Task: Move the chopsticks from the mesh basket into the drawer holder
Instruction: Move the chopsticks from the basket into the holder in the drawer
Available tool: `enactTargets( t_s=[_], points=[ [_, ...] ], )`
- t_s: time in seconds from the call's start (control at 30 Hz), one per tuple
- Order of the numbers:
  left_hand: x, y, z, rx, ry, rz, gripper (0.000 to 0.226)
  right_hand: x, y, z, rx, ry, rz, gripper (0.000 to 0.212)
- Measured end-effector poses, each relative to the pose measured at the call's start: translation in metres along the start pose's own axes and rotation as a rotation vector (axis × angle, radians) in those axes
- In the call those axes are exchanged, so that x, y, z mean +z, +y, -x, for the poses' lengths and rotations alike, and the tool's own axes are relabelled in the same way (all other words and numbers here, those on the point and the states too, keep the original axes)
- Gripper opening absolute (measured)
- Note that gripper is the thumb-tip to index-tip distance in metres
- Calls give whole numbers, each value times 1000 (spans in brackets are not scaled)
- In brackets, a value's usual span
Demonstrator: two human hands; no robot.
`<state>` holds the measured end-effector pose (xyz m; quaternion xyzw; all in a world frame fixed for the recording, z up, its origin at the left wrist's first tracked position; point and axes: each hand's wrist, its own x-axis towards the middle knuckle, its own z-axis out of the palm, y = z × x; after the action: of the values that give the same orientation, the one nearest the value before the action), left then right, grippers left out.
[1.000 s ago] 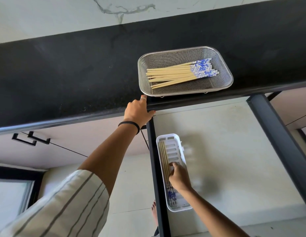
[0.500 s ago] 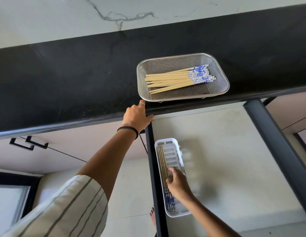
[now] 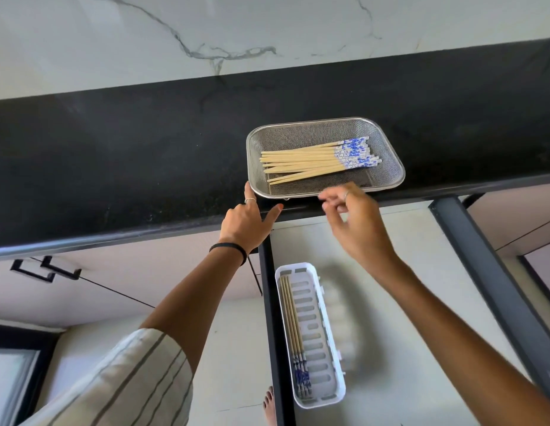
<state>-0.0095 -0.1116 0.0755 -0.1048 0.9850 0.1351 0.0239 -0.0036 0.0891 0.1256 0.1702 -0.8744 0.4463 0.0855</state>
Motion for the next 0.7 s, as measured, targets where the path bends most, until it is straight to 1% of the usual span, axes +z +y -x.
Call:
enactTargets(
  t_s=[0.07,0.13,0.23,0.3,0.37,0.4,0.5,0.6,0.7],
  points=[
    [1,0,0,4,10,-11,90,-3,9,-33,-19,5,114,21],
    [1,0,0,7,32,-30,94,-2,20,-65,13,-54,269,30],
    [0,0,0,6,53,-57,96,0,37,-102,121,-286,472,48],
    [1,0,1,13,49,-55,95,2,46,-115,189,-433,578,52],
    [1,0,1,25,55,-53,93,4,50,-119,228,-505,620,50],
    [1,-1,0,25,58,-51,93,6,51,-121,221,-505,627,48],
    [-1,-1,0,18,45,-34,95,8,51,-124,148,-434,631,45],
    [-1,-1,1,24,36,-29,94,10,51,-123,50,-423,667,31],
    [0,0,1,16,53,-50,92,13,50,-122,29,-476,759,18]
  ],
)
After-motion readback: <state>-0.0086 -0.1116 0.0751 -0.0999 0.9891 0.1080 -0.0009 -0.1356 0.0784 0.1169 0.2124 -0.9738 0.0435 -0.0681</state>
